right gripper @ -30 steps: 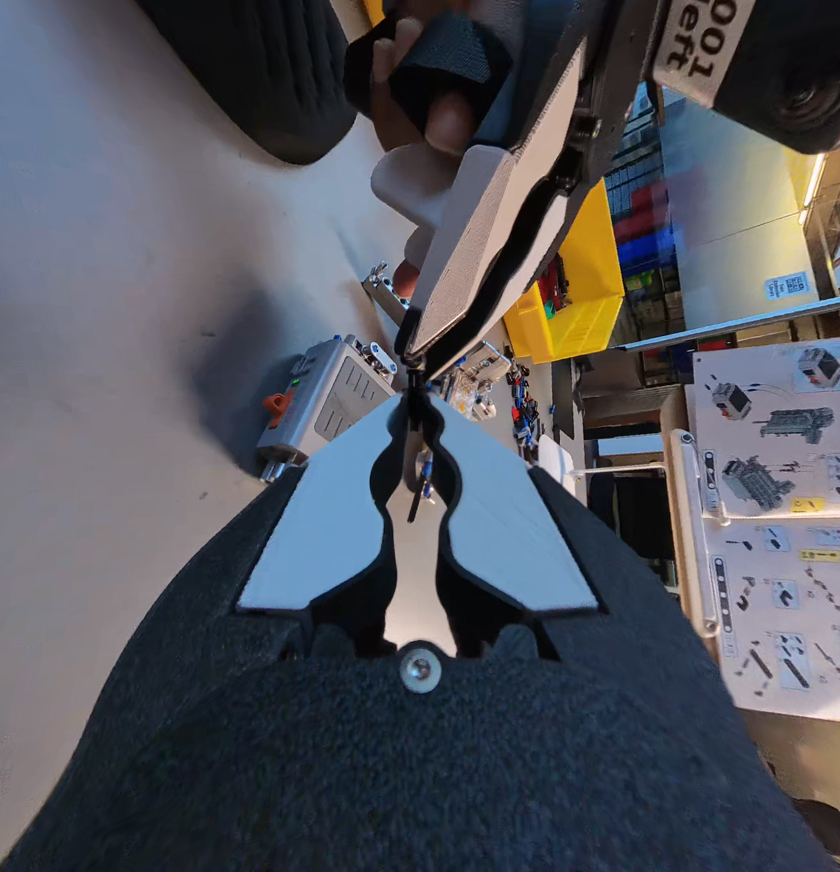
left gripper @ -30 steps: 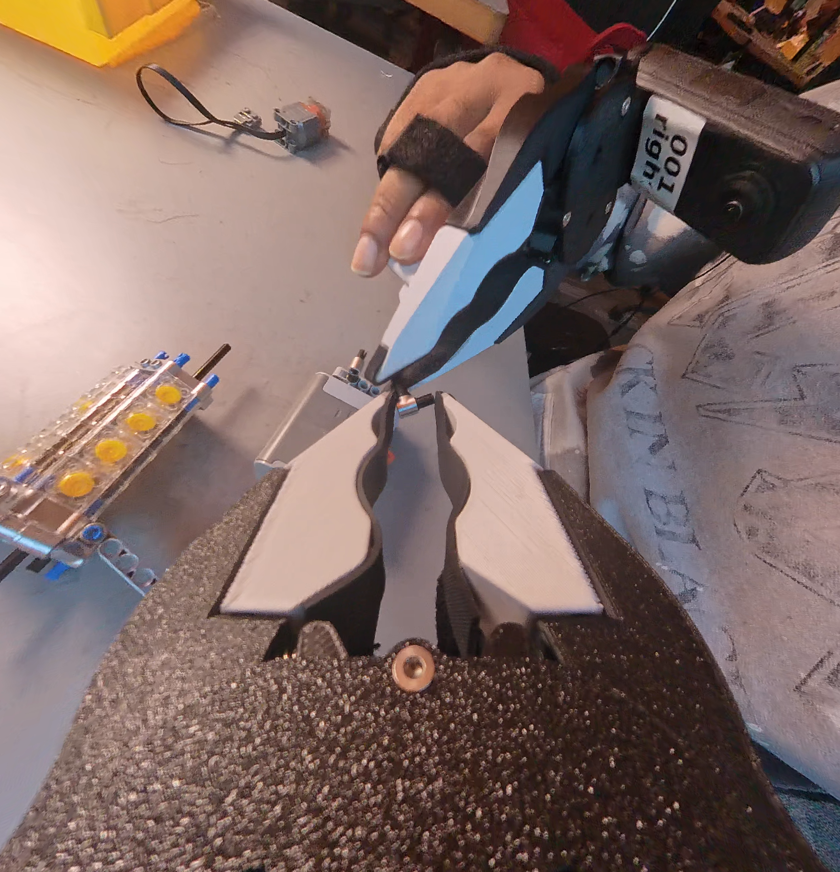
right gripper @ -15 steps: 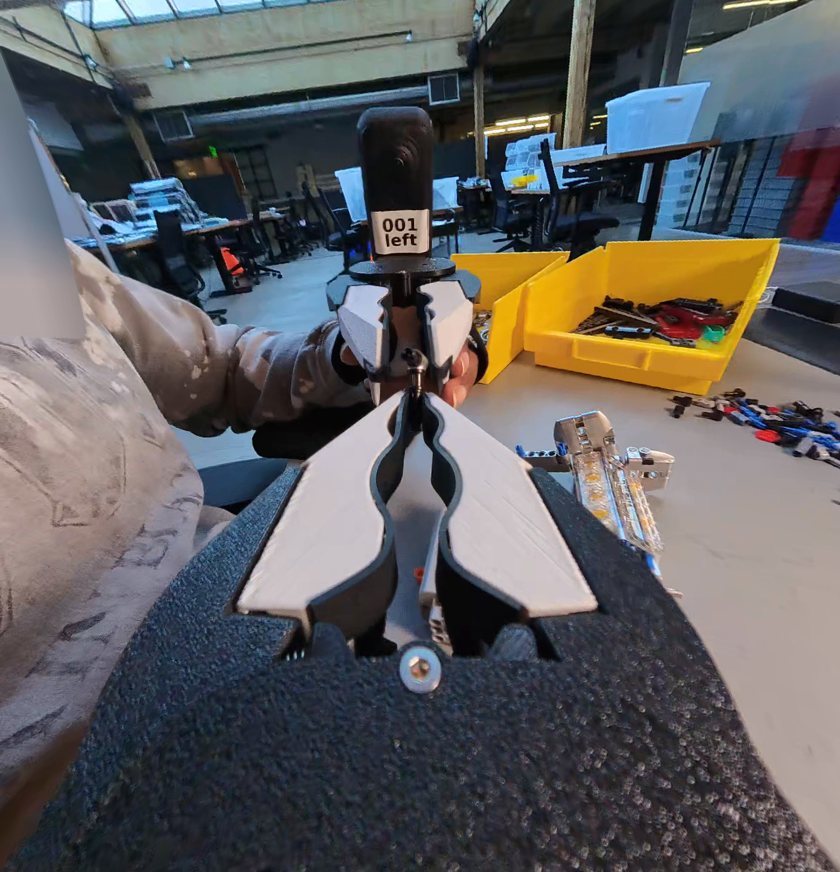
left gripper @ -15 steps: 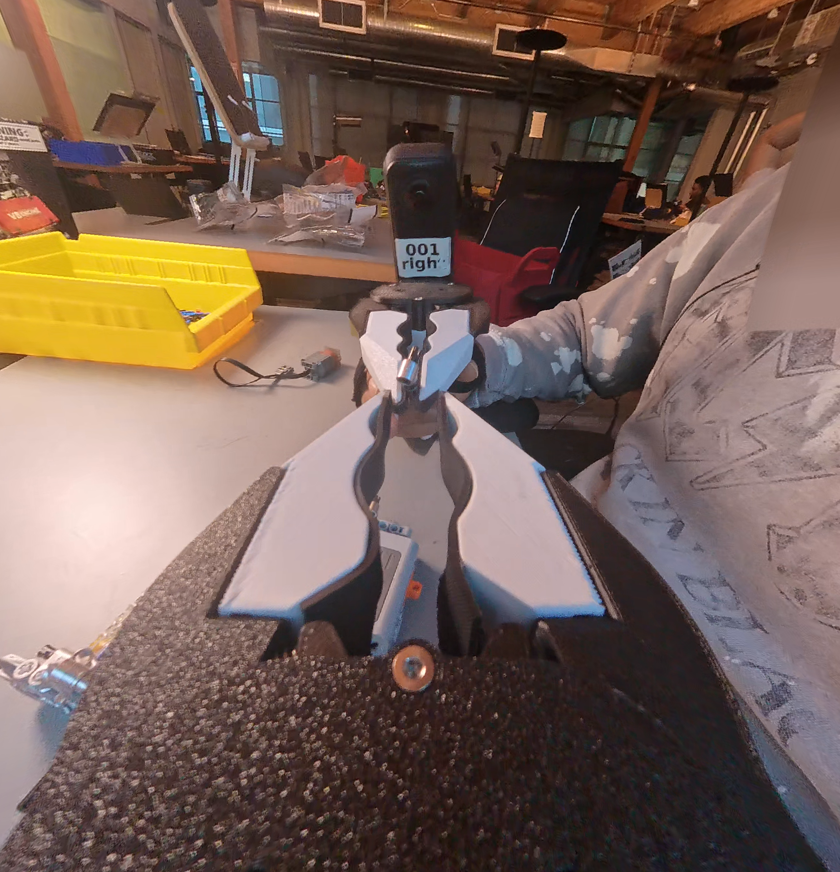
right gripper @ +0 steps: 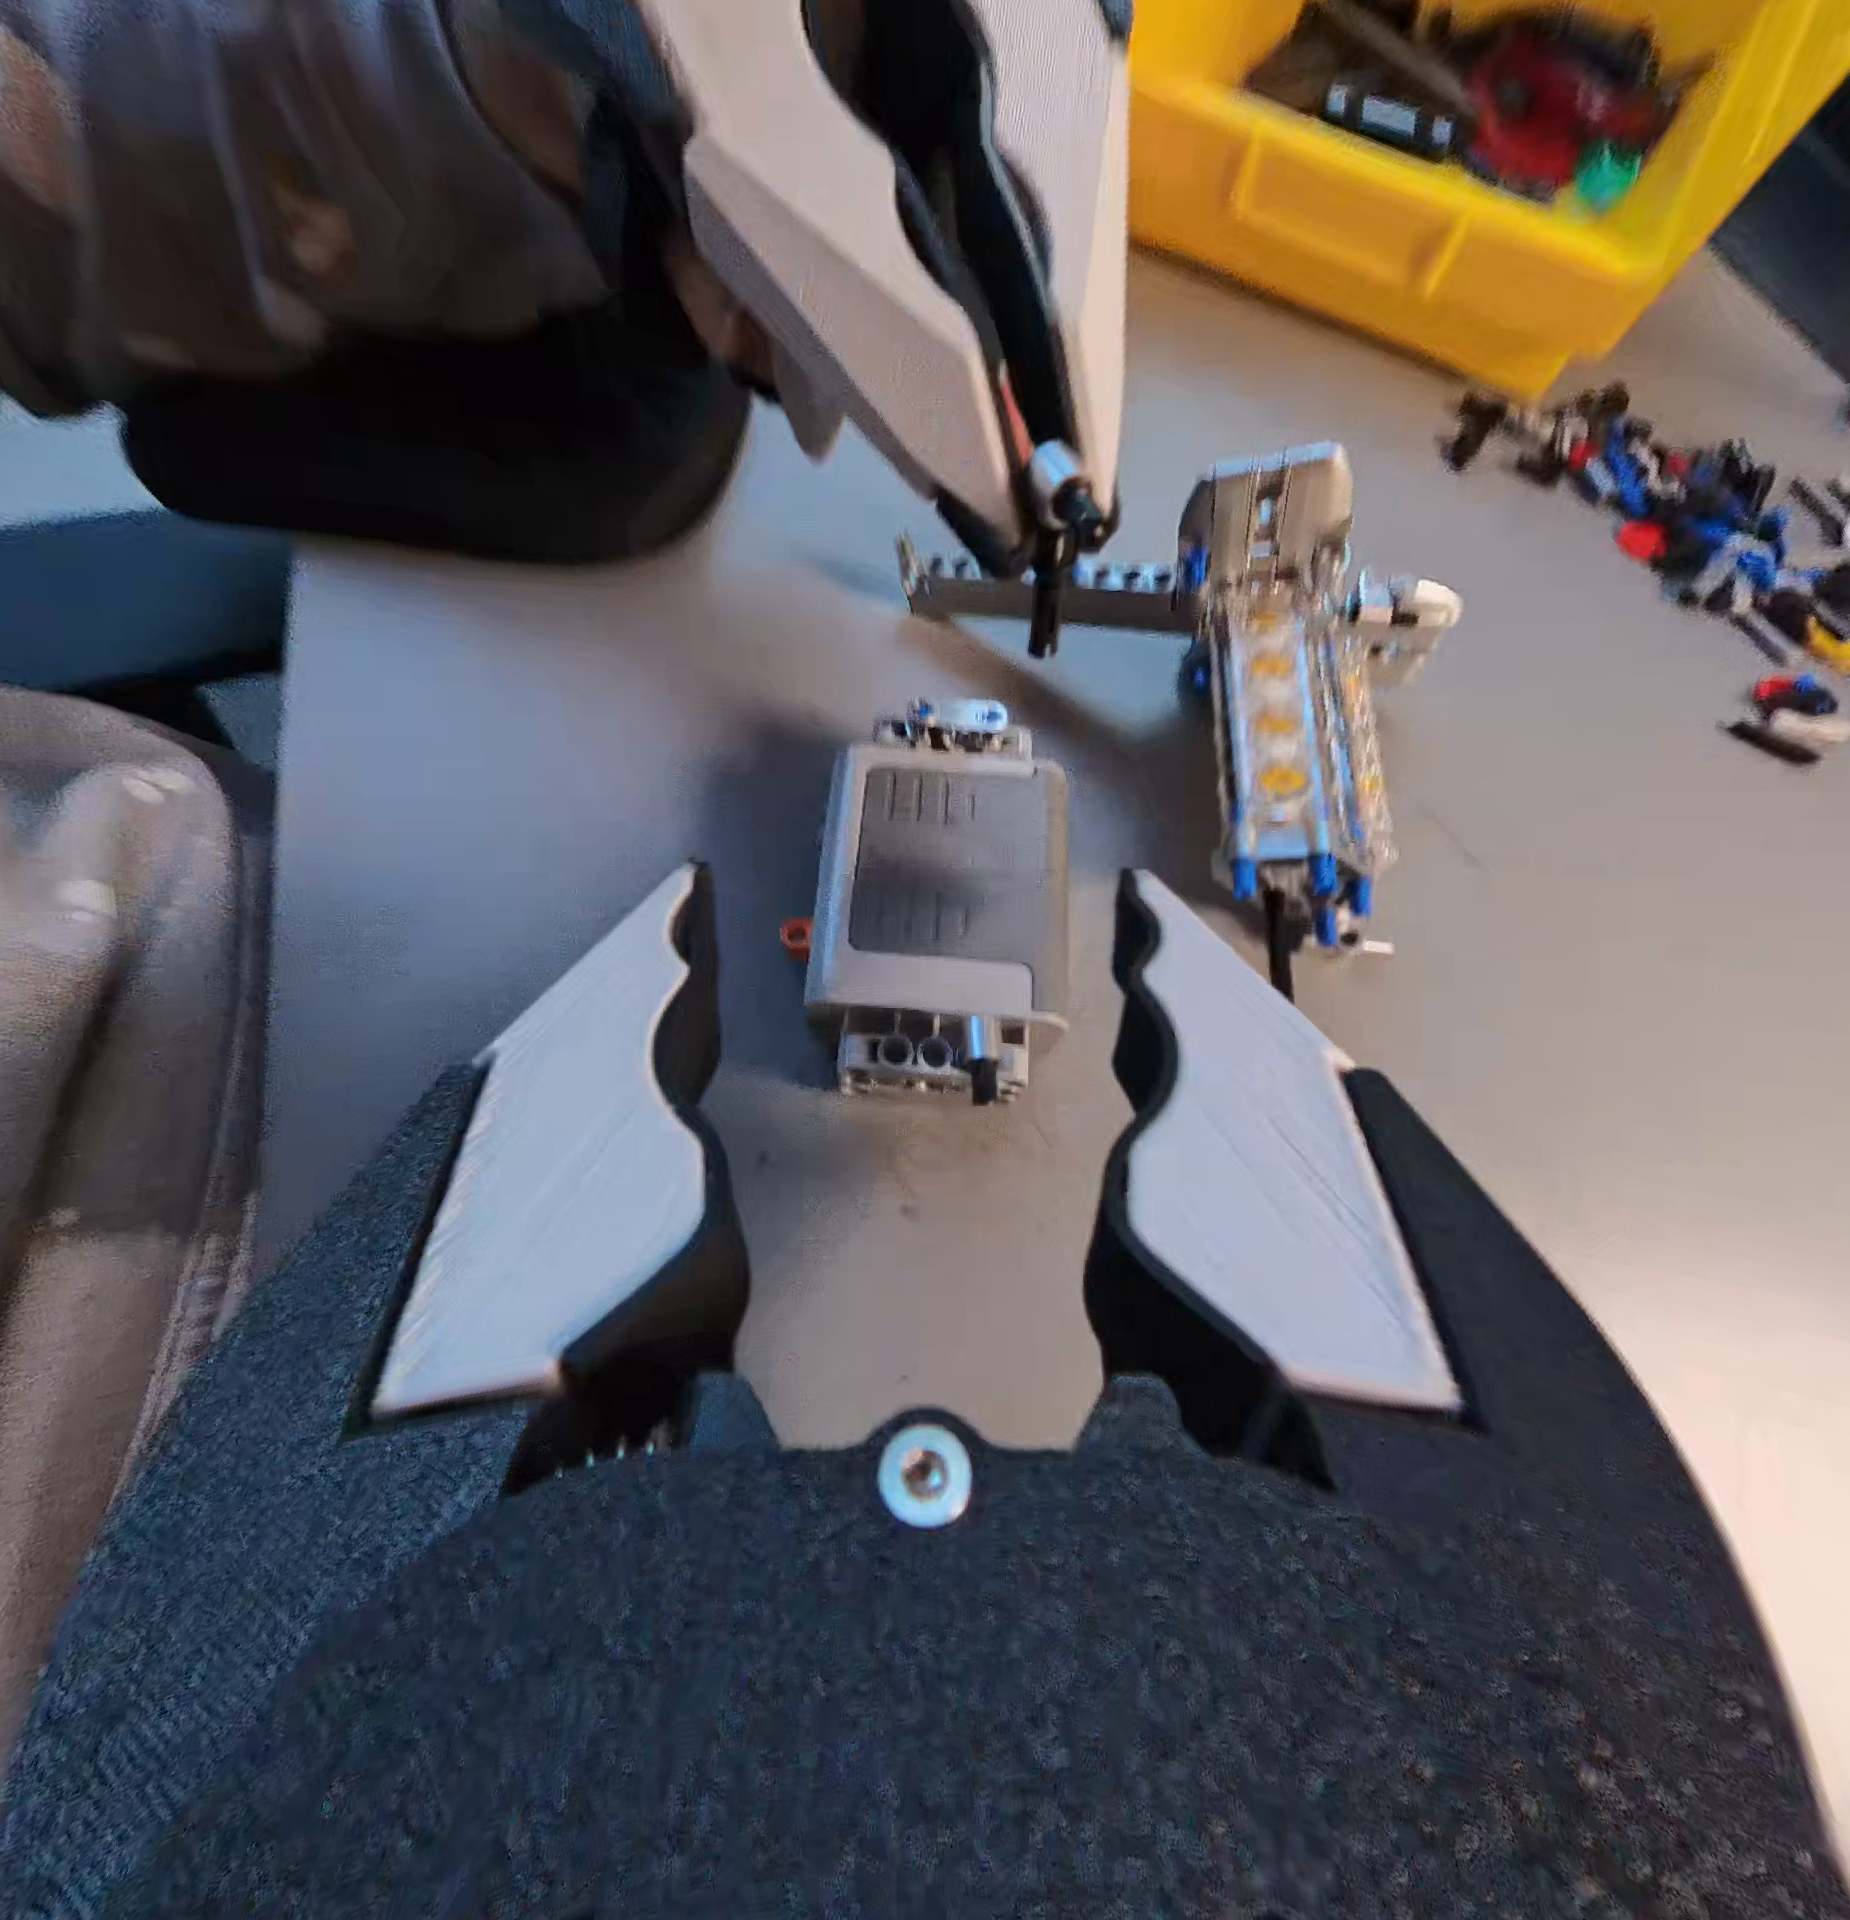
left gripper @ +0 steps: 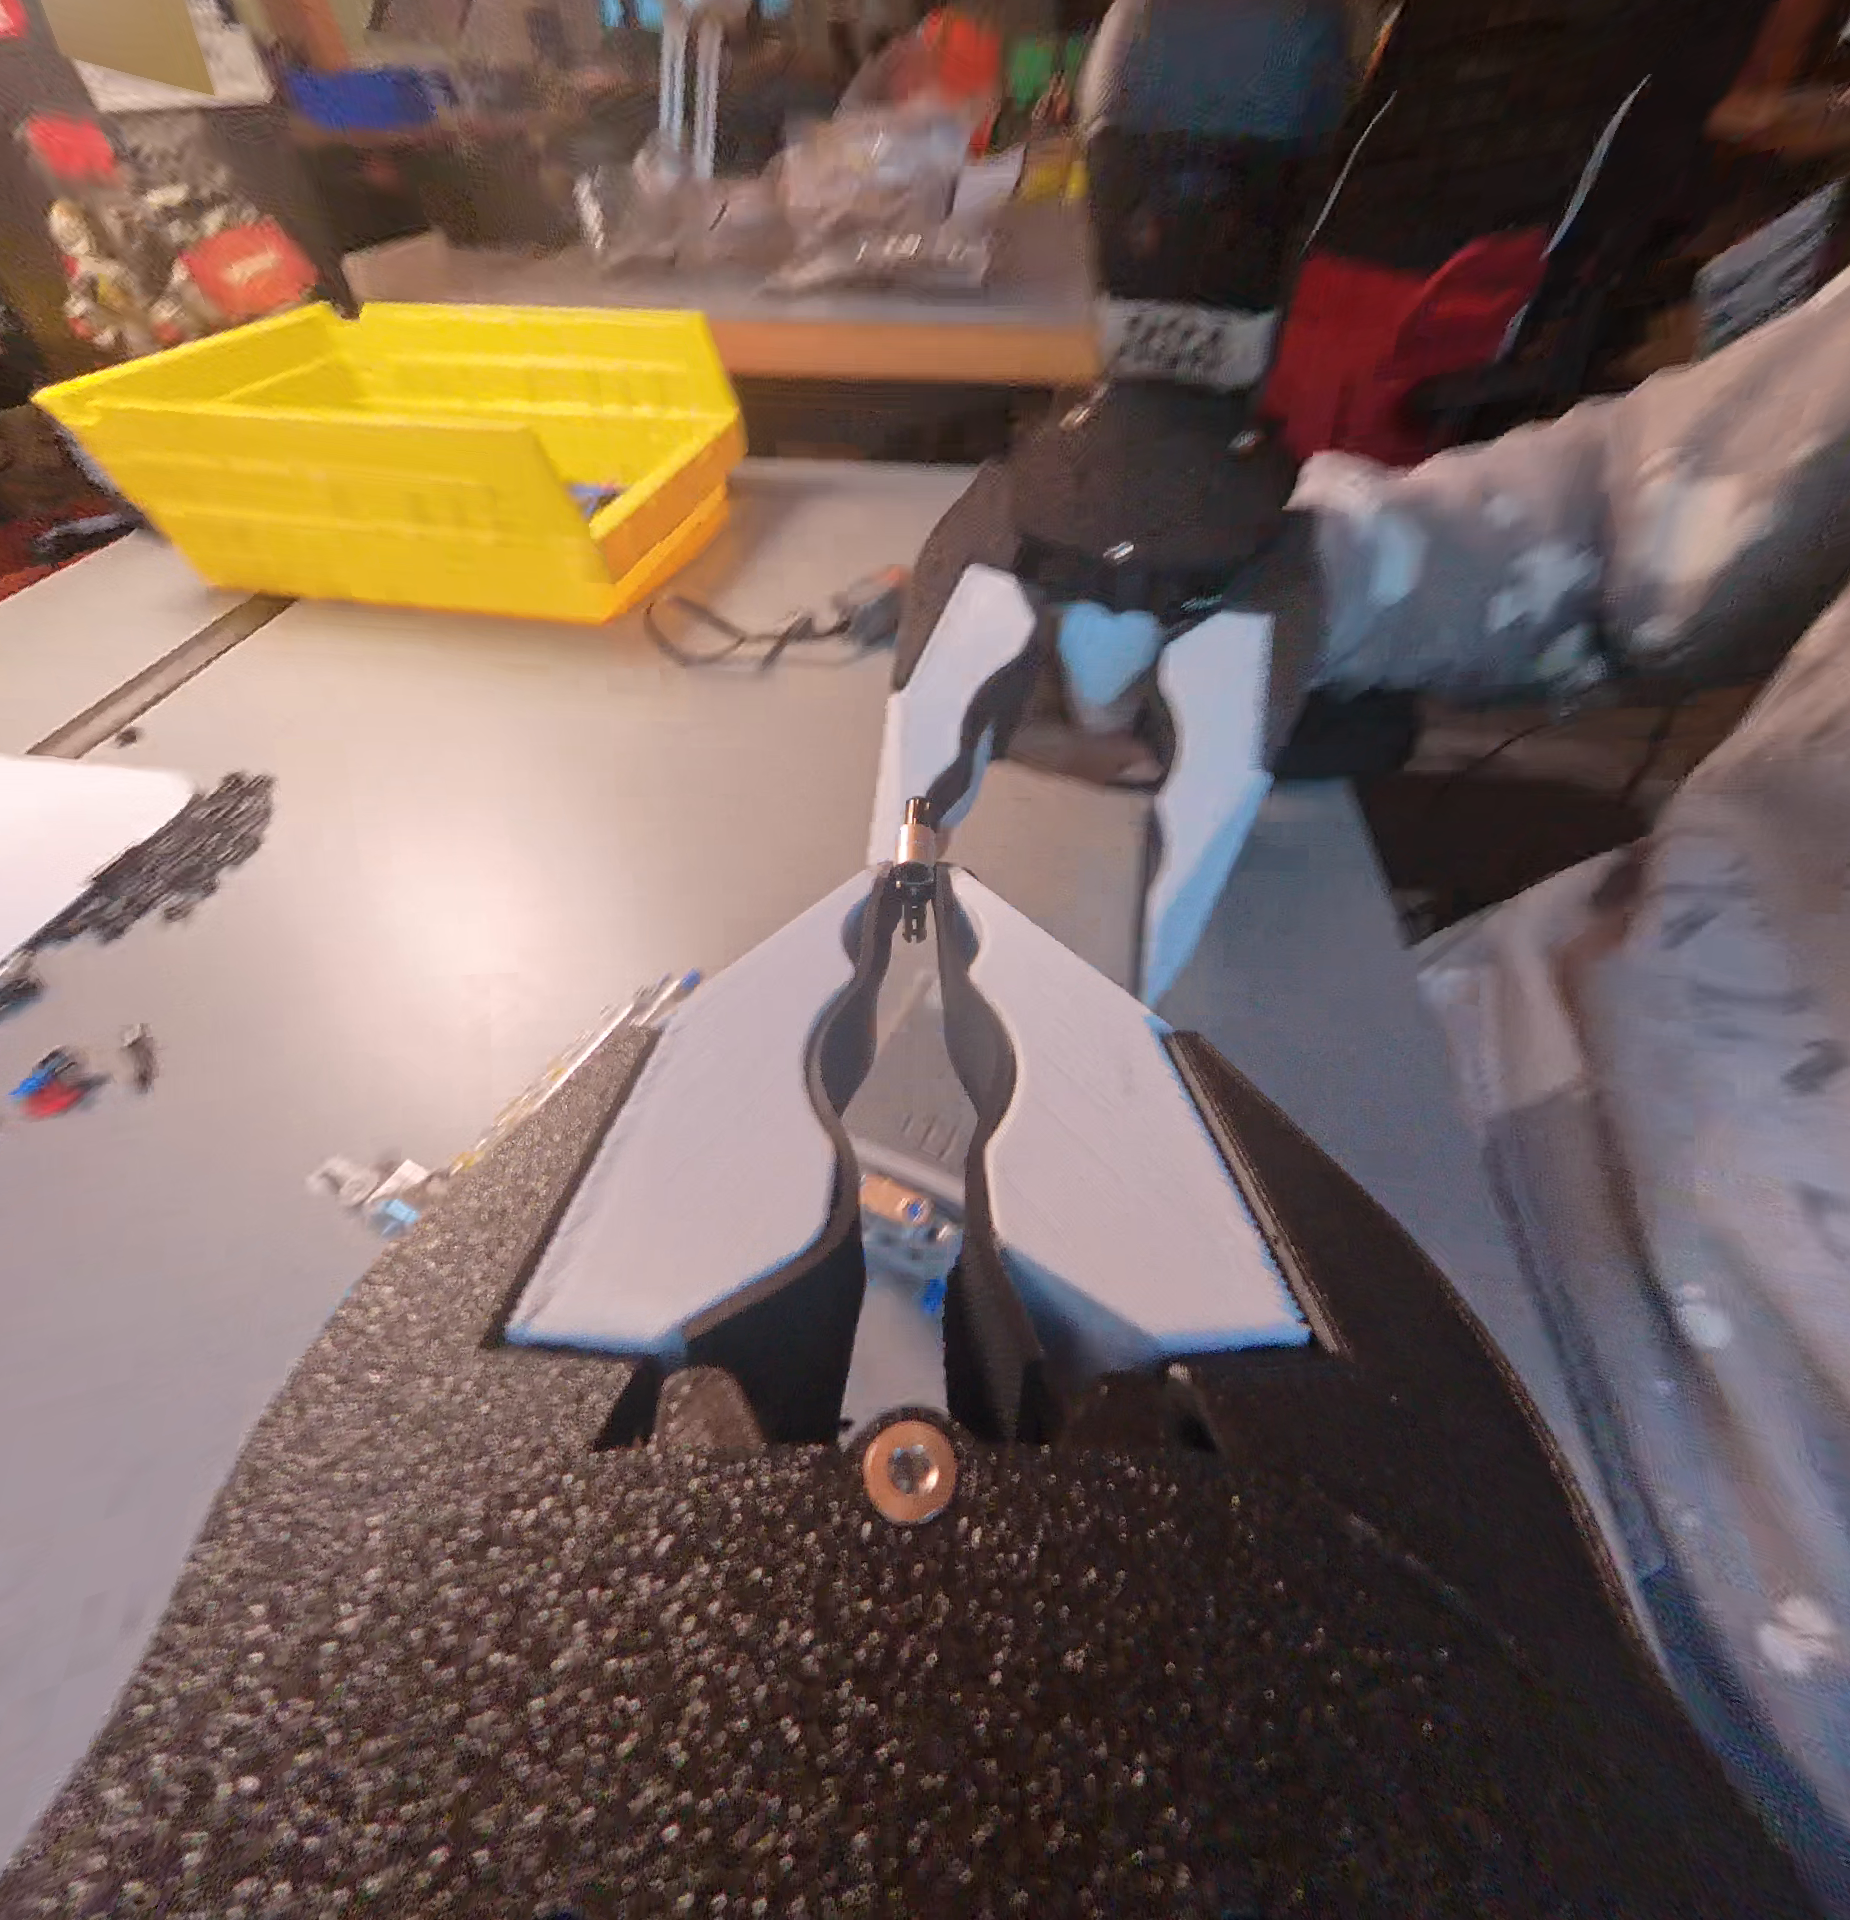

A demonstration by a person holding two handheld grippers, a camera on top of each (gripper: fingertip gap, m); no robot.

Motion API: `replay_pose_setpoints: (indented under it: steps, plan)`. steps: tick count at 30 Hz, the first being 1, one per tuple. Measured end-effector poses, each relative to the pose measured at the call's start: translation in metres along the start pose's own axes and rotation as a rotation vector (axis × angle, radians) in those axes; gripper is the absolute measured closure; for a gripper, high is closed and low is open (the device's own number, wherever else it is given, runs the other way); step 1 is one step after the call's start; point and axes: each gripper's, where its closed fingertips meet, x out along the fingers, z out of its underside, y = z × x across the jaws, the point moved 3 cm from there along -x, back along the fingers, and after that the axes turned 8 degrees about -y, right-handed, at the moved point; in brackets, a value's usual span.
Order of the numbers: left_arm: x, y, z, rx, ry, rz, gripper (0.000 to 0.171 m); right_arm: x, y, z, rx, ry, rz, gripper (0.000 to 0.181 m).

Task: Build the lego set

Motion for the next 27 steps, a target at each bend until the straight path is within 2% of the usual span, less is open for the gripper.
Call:
replay_pose_setpoints:
  steps: [1, 3, 6, 9, 13, 16, 27]
  plan:
    - [0.002, -0.004, 0.009, 0.01, -0.054, -0.035, 0.167, 0.007, 0.0, 0.008, 0.006, -0.07, 0.055, 0.096]
    - [0.009, -0.008, 0.025, 0.017, -0.143, -0.072, 0.167, 0.018, -0.004, 0.017, 0.043, -0.155, 0.16, 0.091]
    - [0.019, -0.008, 0.04, 0.019, -0.227, -0.089, 0.167, 0.029, -0.01, 0.024, 0.107, -0.232, 0.263, 0.091]
    - [0.021, -0.009, 0.048, 0.049, -0.282, -0.109, 0.166, 0.027, -0.01, 0.025, 0.106, -0.218, 0.333, 0.1]
    - [0.017, -0.008, 0.051, 0.056, -0.295, -0.097, 0.167, 0.019, -0.008, 0.032, 0.084, -0.232, 0.331, 0.113]
    - [0.021, -0.005, 0.064, 0.076, -0.355, -0.076, 0.171, 0.017, -0.005, 0.029, 0.058, -0.221, 0.346, 0.121]
    - [0.021, -0.002, 0.064, 0.029, -0.338, -0.069, 0.171, 0.023, -0.003, 0.031, 0.072, -0.201, 0.305, 0.119]
